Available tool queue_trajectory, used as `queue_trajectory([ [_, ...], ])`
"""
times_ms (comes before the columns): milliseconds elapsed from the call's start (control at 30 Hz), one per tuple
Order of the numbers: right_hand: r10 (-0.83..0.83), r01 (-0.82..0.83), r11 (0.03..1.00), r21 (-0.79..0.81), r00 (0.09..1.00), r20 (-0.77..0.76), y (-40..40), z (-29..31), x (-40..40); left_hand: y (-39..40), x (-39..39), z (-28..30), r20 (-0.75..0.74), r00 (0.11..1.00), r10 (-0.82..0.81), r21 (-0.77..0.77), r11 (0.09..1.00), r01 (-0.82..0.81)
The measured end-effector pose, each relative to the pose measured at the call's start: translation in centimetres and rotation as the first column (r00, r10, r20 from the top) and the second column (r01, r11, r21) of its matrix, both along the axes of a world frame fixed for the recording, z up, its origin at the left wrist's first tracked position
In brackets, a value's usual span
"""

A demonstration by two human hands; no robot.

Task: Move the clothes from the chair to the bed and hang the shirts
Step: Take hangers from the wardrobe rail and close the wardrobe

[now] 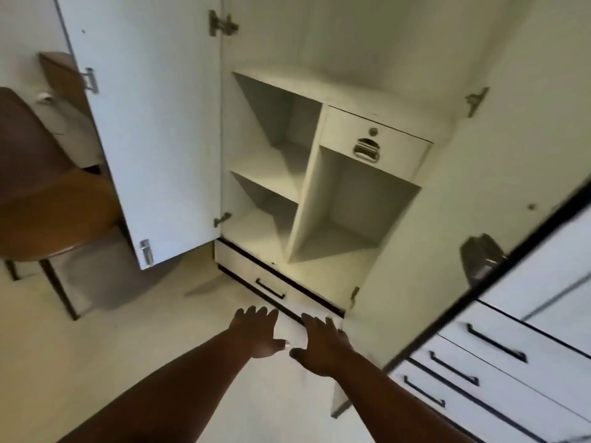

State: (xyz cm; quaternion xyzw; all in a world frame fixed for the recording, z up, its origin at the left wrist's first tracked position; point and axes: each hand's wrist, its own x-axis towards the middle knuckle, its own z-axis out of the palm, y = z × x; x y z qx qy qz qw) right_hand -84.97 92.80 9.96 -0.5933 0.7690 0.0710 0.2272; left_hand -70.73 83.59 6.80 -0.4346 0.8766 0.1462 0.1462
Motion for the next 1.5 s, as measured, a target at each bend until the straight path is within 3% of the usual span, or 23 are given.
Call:
queue_trajectory([
  [300, -0.019, 0.033, 0.982, -0.184, 0.997, 0.077, -16.1, -1.7, -2.3, -15.0, -3.2, 3.6, -0.009, 0.998, -0.060, -0.207, 0.977, 0.057],
  [500, -0.017, 0.003, 0.960, -0.279, 0.999, -0.047, -25.6, 1.5, -7.7, -24.5, -9.6, 6.9, -0.040, 0.997, -0.072, -0.242, 0.968, 0.060],
  [600, -0.030, -0.006, 0.937, -0.349, 0.995, -0.097, -29.9, 5.1, -10.3, -28.6, -12.4, 10.2, -0.077, 0.993, -0.093, -0.315, 0.947, 0.065],
  [767, -0.128, 0.003, 0.833, -0.553, 0.974, -0.187, -38.3, 15.0, -15.2, -36.7, -18.3, 19.2, -0.286, 0.937, -0.202, -0.483, 0.875, 0.041],
  [900, -0.247, -0.042, 0.701, -0.712, 0.922, -0.297, -44.3, 25.4, -19.4, -44.4, -23.2, 28.6, -0.431, 0.793, -0.431, -0.672, 0.740, 0.037],
  [1000, -0.347, -0.108, 0.627, -0.771, 0.848, -0.401, -47.8, 34.0, -21.9, -49.5, -26.5, 35.8, -0.495, 0.632, -0.596, -0.792, 0.609, -0.046],
  [1133, -0.481, -0.188, 0.578, -0.794, 0.708, -0.517, -51.2, 44.7, -24.0, -54.0, -30.2, 46.5, -0.515, 0.470, -0.717, -0.834, 0.545, -0.084],
  [1333, -0.684, -0.229, 0.552, -0.802, 0.427, -0.592, -51.5, 58.1, -26.1, -56.0, -33.5, 60.3, -0.448, 0.335, -0.829, -0.893, 0.434, -0.120],
  [1500, -0.789, -0.214, 0.564, -0.798, 0.146, -0.597, -48.1, 66.2, -26.7, -55.9, -34.7, 67.0, -0.381, 0.221, -0.898, -0.918, 0.339, -0.207],
])
